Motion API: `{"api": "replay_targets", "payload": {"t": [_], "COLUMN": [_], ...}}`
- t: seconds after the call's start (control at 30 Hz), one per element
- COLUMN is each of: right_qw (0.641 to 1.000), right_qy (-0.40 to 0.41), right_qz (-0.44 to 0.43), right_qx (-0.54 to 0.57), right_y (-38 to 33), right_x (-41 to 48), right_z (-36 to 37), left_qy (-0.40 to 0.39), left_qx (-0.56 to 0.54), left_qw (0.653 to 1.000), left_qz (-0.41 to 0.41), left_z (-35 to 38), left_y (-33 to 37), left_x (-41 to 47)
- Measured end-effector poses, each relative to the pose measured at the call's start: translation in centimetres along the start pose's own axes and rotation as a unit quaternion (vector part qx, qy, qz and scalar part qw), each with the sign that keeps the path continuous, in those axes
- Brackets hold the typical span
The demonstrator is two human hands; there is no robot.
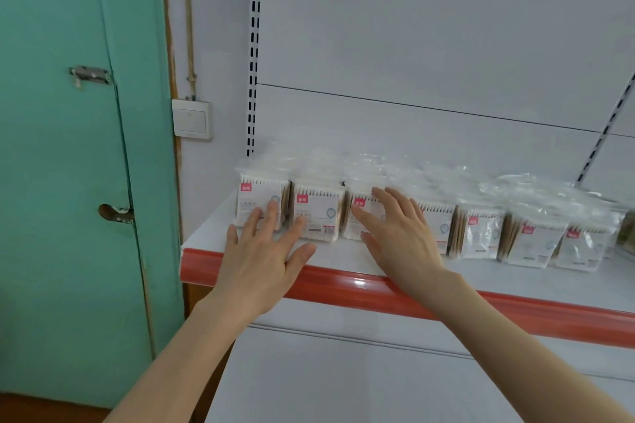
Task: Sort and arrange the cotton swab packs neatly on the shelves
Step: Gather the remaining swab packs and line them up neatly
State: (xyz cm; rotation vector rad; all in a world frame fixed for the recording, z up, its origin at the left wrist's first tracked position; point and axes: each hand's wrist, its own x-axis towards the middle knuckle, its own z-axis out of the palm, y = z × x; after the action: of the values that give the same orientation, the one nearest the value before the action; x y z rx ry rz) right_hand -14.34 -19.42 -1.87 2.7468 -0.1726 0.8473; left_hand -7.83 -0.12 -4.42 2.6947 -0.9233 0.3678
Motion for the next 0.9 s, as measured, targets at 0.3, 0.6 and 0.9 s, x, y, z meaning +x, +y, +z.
{"api": "replay_targets", "payload": {"t": [0.3, 0.6, 0.9], "right_qw": [0.995, 0.994, 0.994], "right_qy": [0.013, -0.06, -0.021], "right_qz": [0.029, 0.025, 0.024], "right_qx": [0.099, 0.086, 0.102], "right_y": [0.6, -0.2, -0.4], "right_x": [0.3, 1.9, 2.5], "right_z": [-1.5, -1.6, -0.9], "left_qy": [0.11, 0.064, 0.07], "left_qx": [-0.235, -0.244, -0.261], "left_qw": [0.963, 0.966, 0.961], "left_qz": [-0.077, -0.051, -0.051], "left_z": [-2.0, -1.3, -1.2], "left_y": [-3.9, -2.9, -3.0], "left_x": [4.2, 6.4, 6.4]}}
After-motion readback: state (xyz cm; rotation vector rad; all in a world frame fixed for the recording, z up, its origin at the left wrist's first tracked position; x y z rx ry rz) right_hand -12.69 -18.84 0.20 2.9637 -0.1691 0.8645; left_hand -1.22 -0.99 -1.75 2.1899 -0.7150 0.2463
